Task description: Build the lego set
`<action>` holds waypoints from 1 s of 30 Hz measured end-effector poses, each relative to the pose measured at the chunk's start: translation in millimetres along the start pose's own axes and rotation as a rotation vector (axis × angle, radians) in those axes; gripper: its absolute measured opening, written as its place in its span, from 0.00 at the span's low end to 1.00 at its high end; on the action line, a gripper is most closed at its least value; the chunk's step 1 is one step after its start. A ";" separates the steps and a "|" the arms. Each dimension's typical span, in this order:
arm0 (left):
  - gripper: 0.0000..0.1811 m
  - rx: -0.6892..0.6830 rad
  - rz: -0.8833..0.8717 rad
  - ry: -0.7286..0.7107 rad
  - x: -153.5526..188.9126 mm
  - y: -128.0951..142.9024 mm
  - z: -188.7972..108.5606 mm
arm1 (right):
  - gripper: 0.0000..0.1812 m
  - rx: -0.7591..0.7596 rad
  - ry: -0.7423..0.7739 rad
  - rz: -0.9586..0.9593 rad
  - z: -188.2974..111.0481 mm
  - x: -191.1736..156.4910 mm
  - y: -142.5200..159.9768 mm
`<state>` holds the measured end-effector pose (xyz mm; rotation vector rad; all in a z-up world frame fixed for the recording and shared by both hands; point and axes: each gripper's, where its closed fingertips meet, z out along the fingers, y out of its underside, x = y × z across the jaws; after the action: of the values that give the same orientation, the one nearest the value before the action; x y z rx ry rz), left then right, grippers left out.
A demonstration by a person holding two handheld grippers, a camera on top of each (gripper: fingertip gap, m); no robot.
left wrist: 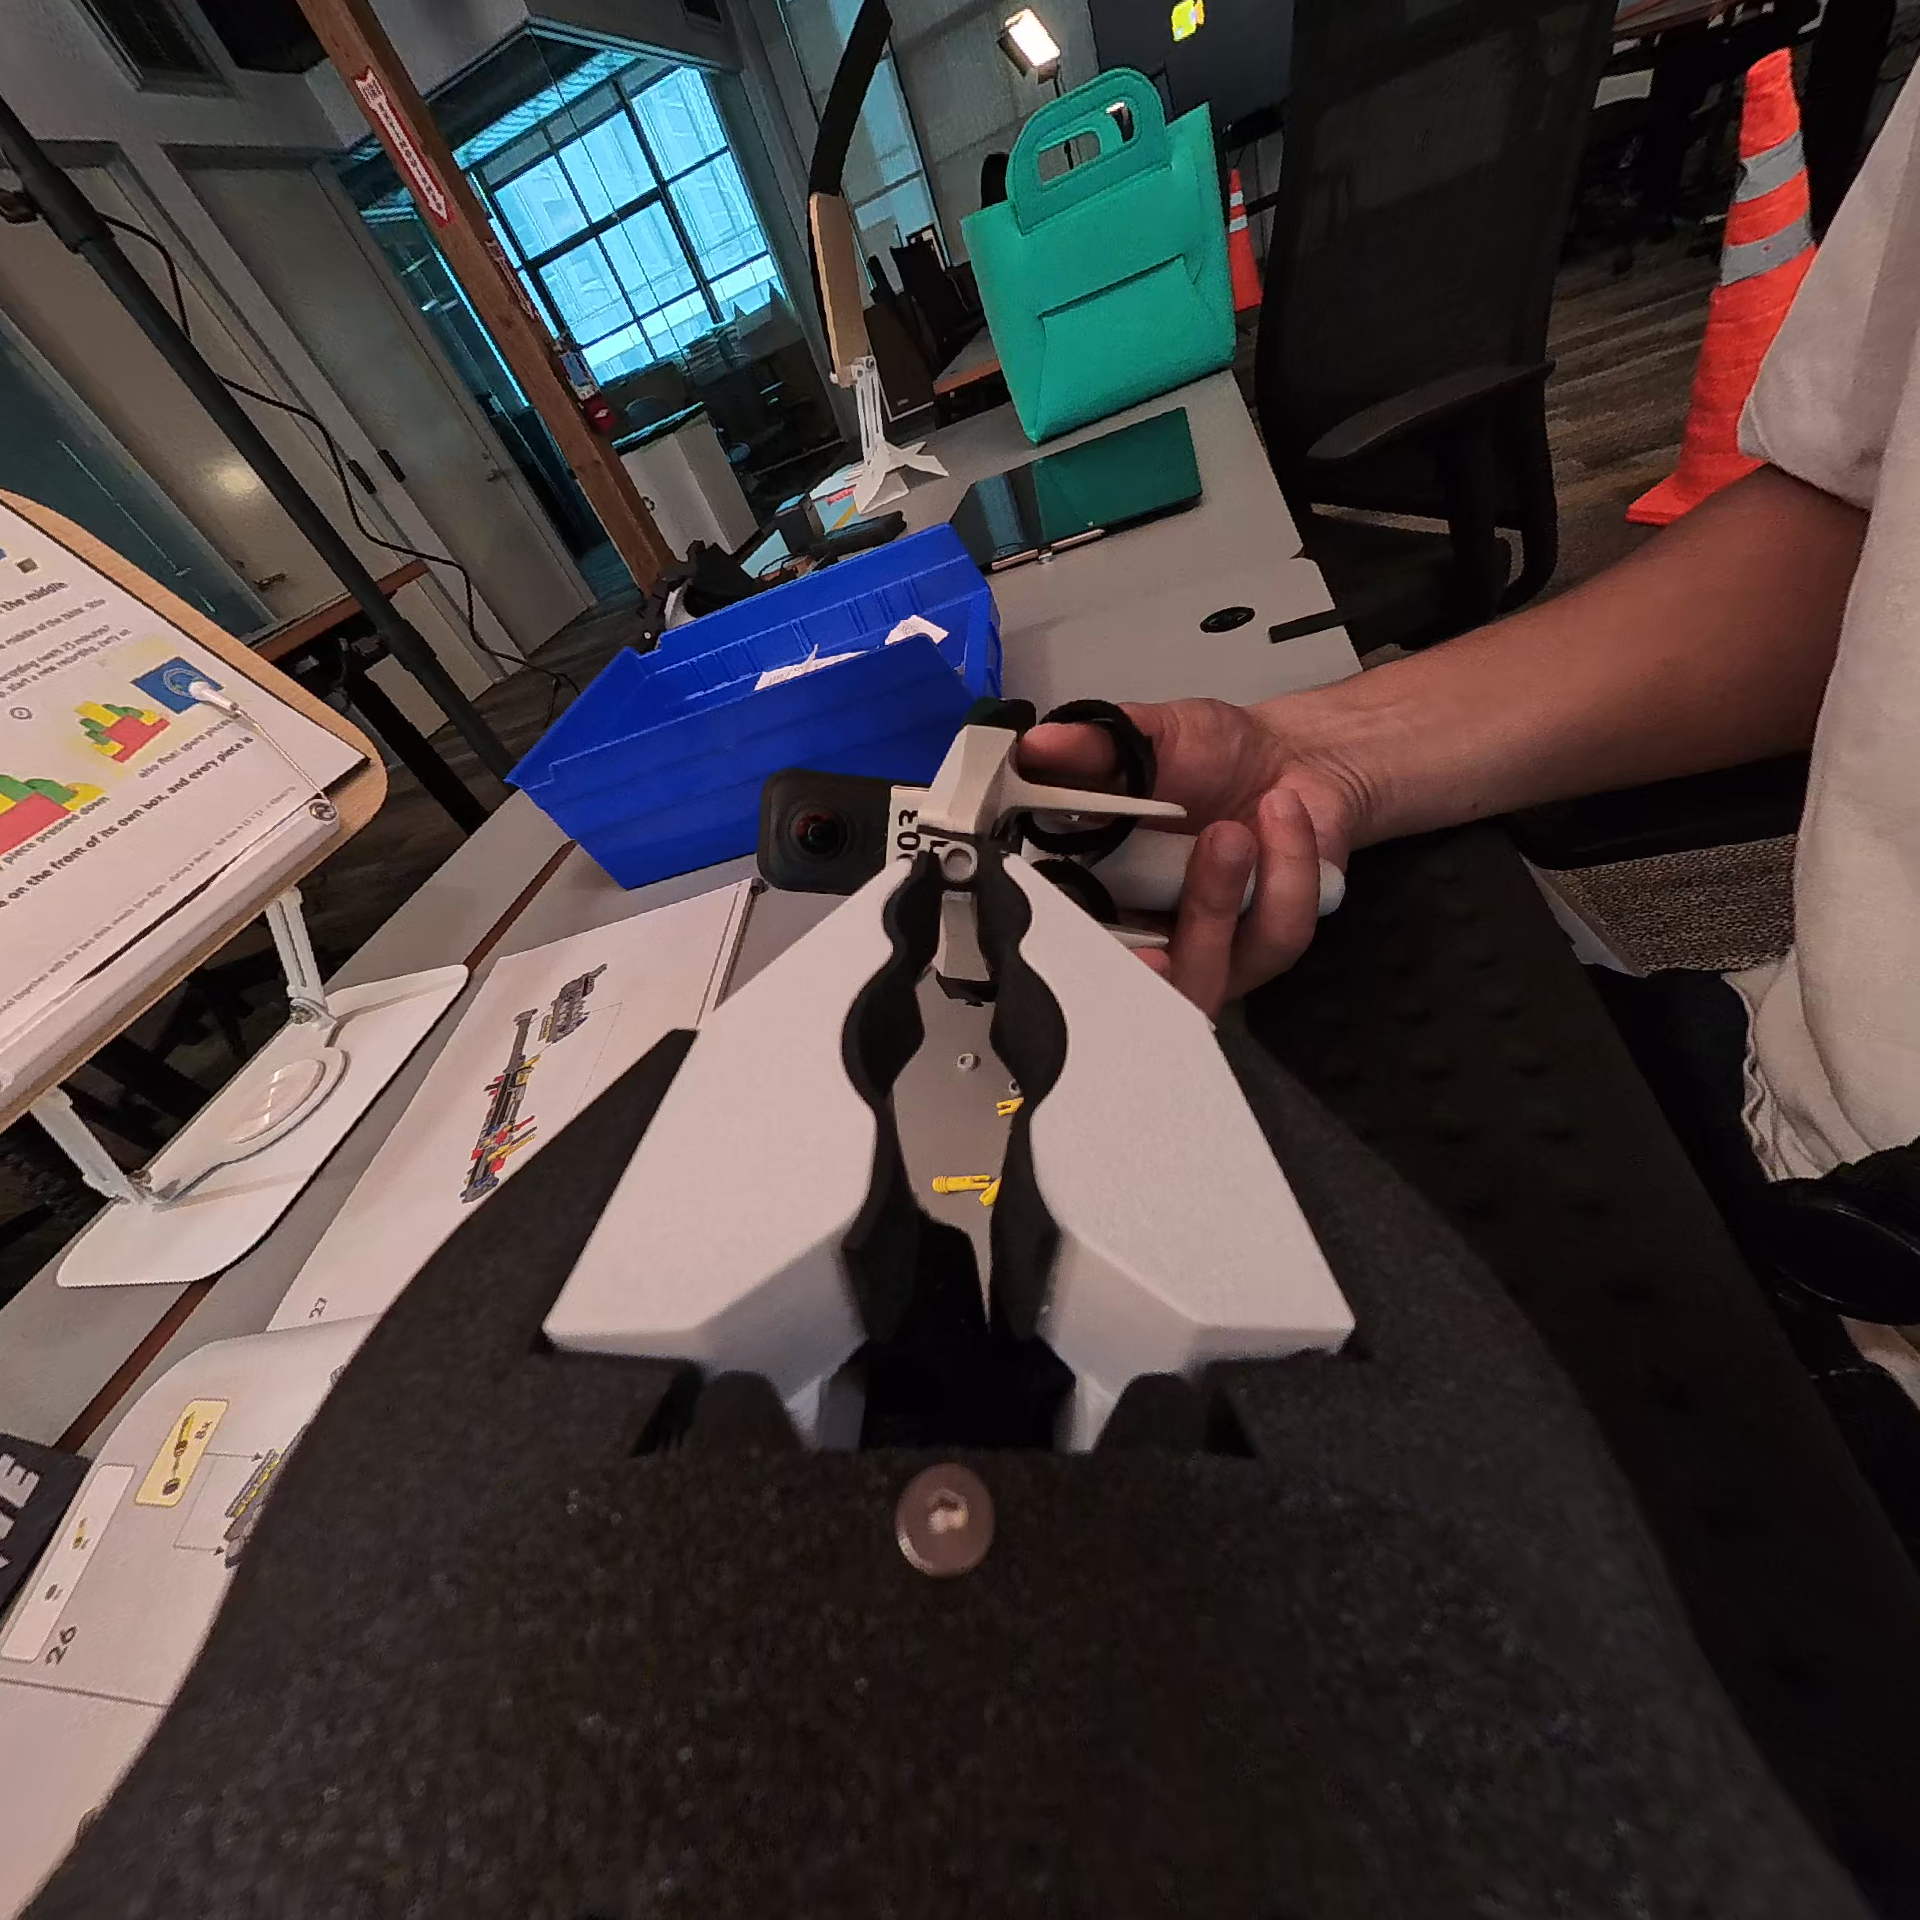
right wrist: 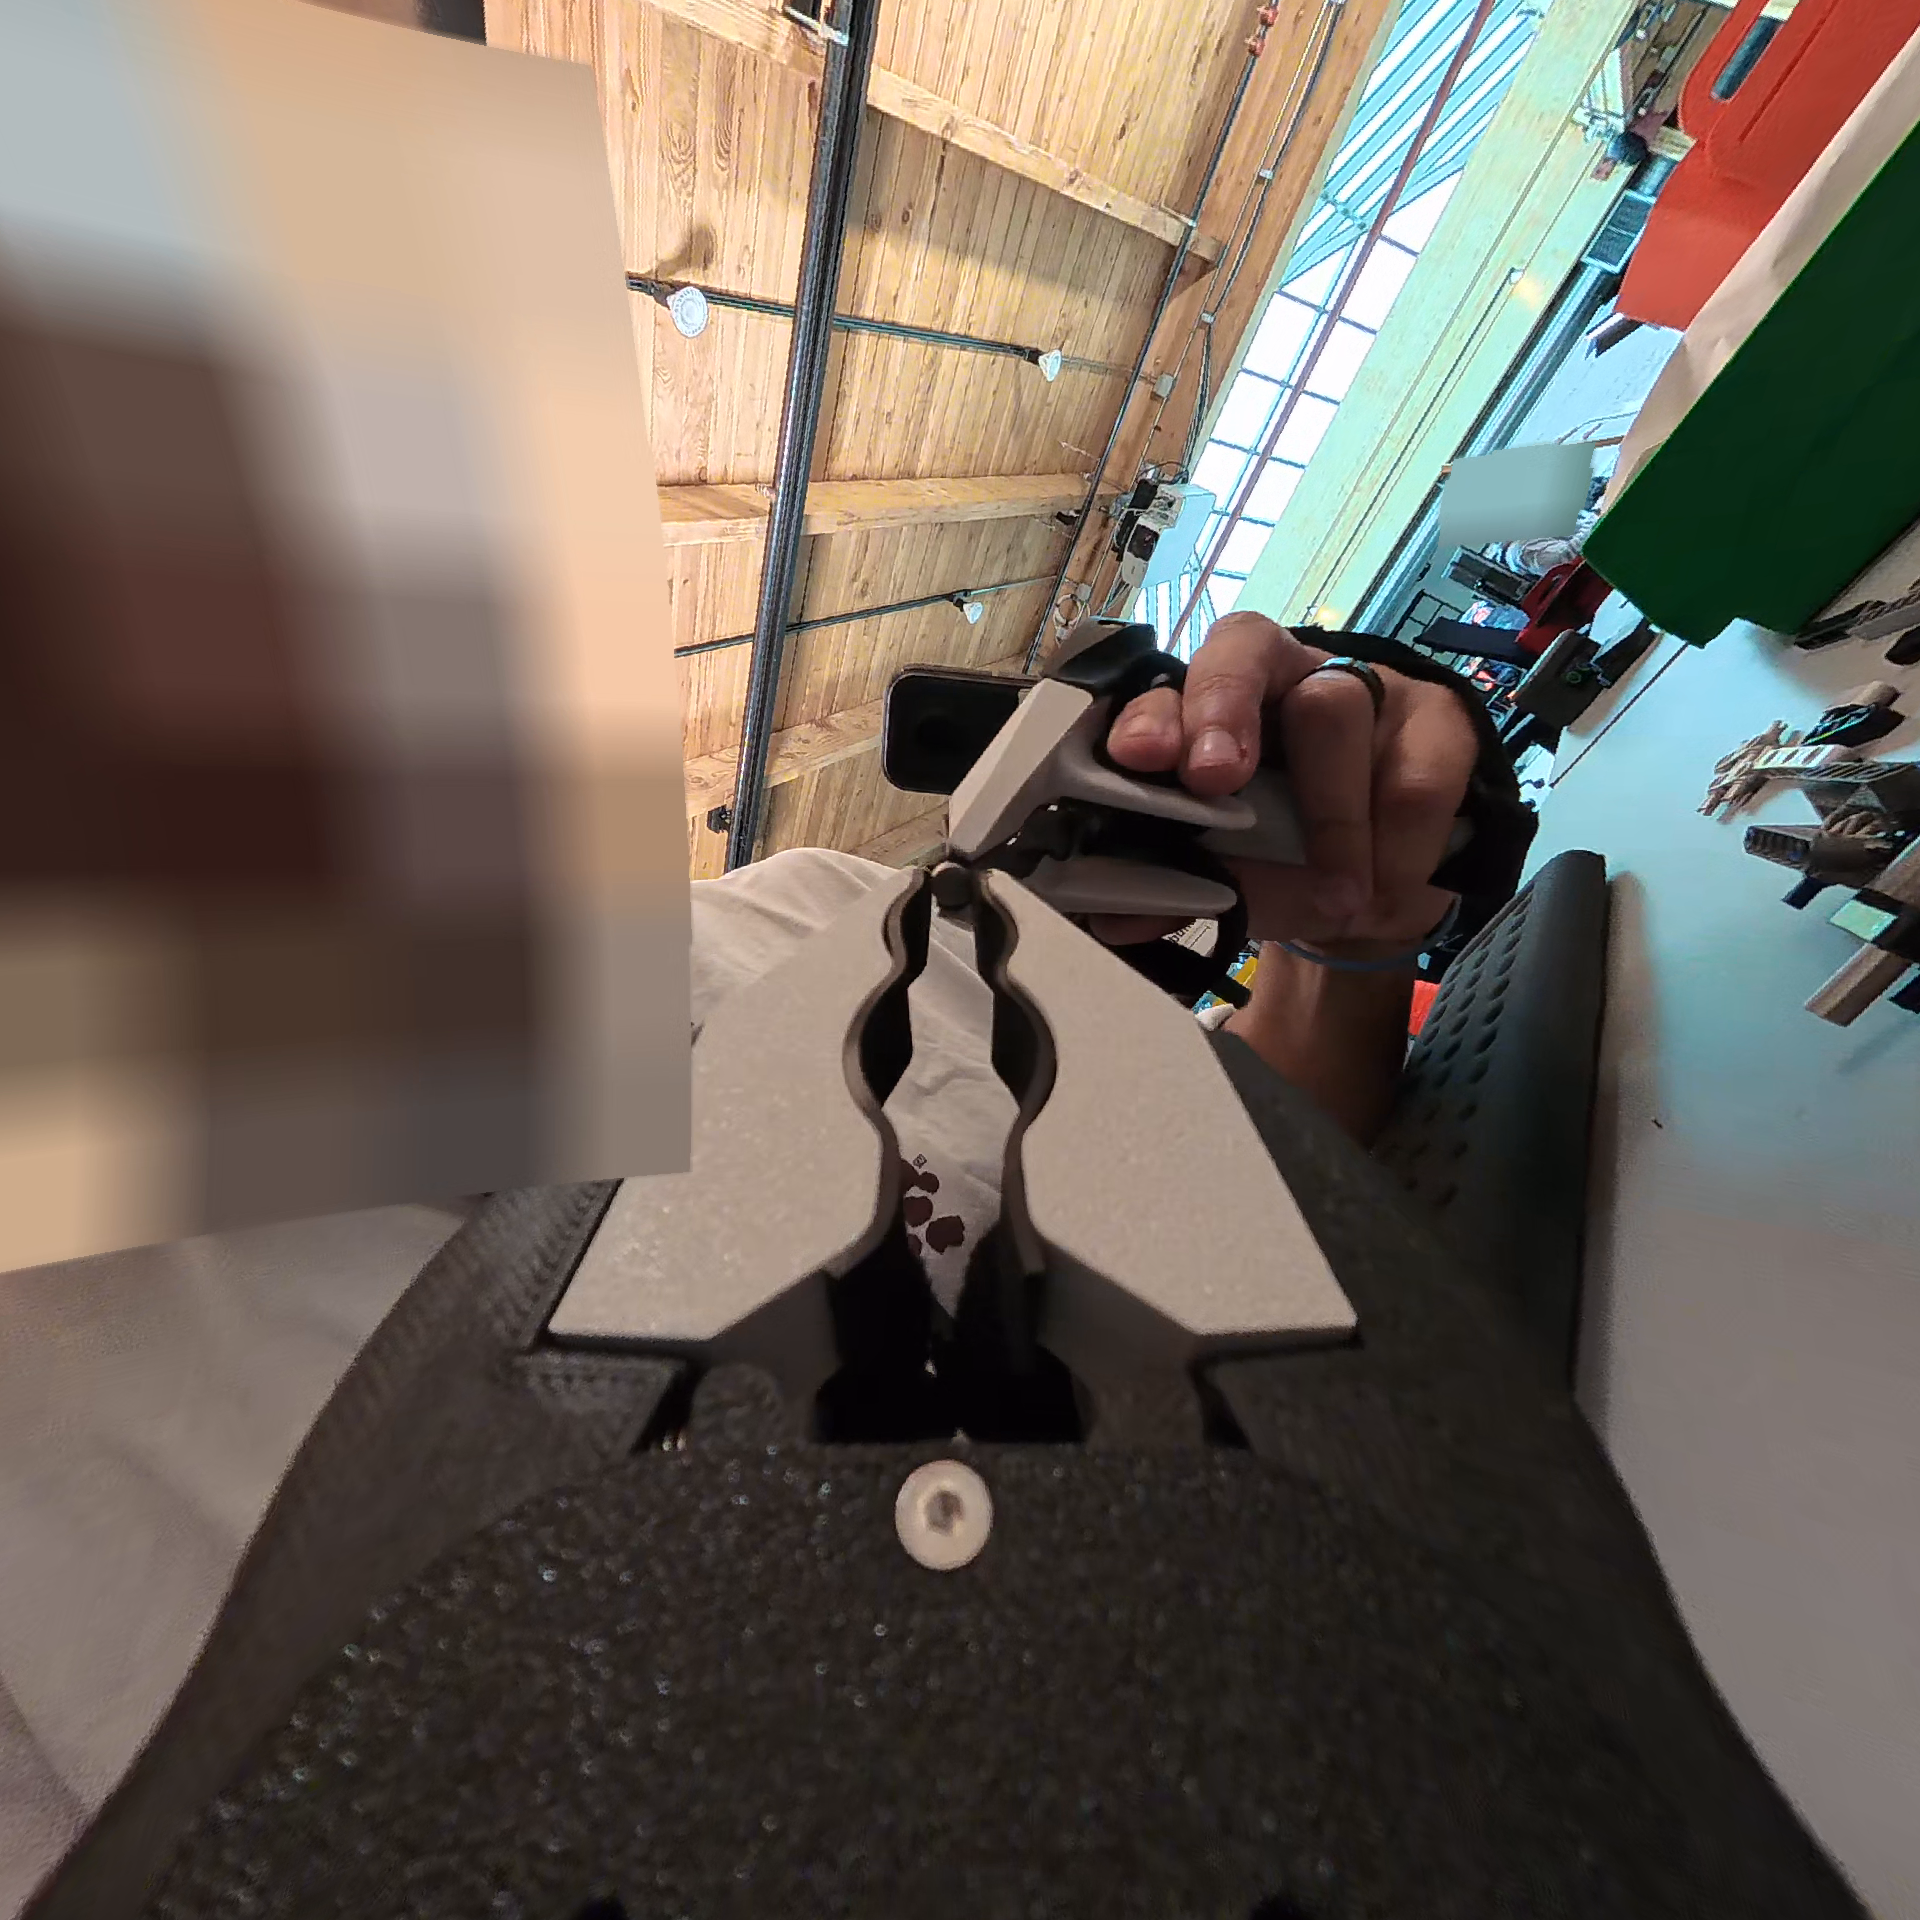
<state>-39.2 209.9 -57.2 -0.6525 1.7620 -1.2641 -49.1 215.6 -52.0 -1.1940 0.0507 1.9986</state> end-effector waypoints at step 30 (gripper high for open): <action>0.08 -0.854 -0.315 0.101 16.6 161.0 3.5 | 0.04 -0.017 0.591 -0.596 -51.1 22.3 -24.7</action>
<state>-34.6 251.8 -213.5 -1.4027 2.3440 -0.6850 -1.6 225.5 -88.9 -1.5558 -0.0261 1.0997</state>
